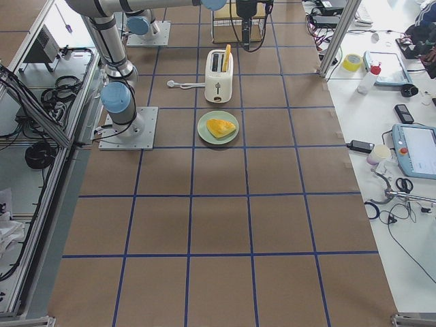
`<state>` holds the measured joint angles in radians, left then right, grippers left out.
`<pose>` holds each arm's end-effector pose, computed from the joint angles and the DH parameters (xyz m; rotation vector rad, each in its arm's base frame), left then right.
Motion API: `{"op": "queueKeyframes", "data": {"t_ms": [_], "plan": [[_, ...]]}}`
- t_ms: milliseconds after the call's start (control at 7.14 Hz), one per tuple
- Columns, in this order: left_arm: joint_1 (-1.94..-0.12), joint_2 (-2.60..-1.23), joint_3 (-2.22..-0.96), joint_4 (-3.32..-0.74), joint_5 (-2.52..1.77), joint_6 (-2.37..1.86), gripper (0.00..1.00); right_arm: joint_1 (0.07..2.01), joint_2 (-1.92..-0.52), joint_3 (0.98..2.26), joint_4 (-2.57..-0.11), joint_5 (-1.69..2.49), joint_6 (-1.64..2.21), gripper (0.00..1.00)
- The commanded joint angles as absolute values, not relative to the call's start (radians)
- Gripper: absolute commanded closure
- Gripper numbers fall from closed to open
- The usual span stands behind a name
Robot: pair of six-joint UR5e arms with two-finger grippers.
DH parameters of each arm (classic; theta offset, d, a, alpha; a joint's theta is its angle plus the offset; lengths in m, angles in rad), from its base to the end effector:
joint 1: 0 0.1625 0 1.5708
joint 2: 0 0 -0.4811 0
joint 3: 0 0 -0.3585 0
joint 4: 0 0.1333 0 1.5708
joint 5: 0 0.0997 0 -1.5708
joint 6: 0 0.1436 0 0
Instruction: Press toaster with right arm
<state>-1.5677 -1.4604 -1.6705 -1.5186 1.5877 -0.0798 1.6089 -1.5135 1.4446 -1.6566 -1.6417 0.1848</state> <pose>-0.1296 -0.4144 0.5075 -0.1303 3.1228 -0.0992 0.1423 -0.5007 0.5413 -0.2340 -3.0695 0.2493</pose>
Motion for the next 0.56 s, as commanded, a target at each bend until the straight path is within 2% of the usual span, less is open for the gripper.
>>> {"op": "queueKeyframes", "data": {"t_ms": [0,420], "plan": [[-1.568,-1.46,-1.671,-1.519,1.588,-0.08,0.0,1.614,-1.505,1.453,-1.73,-1.629,0.17,0.0],[-1.568,-1.46,-1.671,-1.519,1.588,-0.08,0.0,1.614,-1.503,1.457,-1.733,-1.603,0.095,0.0]]}}
